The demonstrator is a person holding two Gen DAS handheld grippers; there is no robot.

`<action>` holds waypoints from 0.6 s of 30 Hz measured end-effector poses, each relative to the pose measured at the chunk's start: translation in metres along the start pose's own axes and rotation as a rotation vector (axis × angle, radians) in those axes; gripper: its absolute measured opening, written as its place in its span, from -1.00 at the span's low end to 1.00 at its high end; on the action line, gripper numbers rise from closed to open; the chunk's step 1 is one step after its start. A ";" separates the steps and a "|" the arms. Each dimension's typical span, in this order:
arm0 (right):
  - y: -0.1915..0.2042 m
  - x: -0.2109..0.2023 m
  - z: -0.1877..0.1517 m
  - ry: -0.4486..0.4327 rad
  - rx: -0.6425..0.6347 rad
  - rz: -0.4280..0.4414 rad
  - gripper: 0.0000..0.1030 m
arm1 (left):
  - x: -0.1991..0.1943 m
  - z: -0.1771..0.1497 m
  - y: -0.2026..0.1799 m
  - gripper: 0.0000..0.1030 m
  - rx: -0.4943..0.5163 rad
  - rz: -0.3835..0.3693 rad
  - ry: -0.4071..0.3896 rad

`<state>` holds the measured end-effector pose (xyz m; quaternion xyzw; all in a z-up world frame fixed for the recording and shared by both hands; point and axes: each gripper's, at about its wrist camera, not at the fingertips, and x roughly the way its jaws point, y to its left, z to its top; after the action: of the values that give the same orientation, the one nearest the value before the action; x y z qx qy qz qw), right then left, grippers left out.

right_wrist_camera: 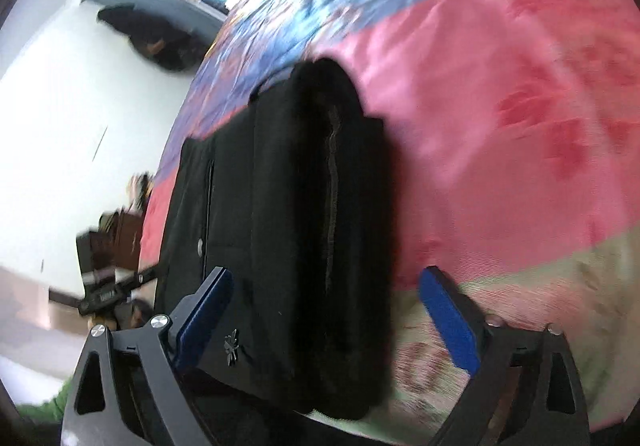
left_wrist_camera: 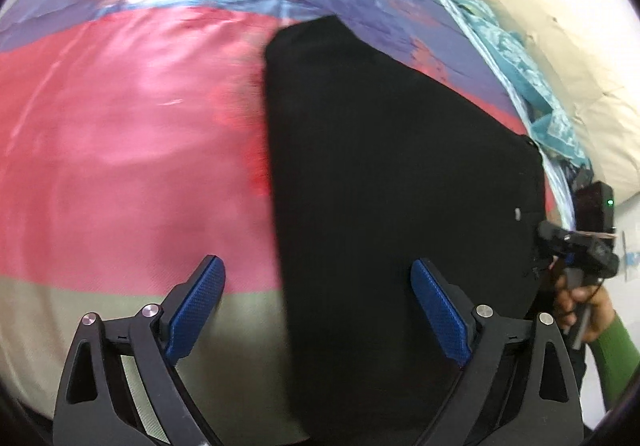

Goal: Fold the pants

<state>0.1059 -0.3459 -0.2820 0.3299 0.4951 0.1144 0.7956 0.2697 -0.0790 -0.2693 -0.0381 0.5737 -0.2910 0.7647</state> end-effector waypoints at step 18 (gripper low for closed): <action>0.120 -0.011 0.070 -0.061 -0.254 0.165 -0.31 | -0.086 0.093 -0.032 -0.63 0.072 -0.066 -0.256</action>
<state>0.1784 -0.2900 -0.1771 0.2694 0.4235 0.2310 0.8335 0.3258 -0.0888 -0.1517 -0.0661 0.4588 -0.3291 0.8227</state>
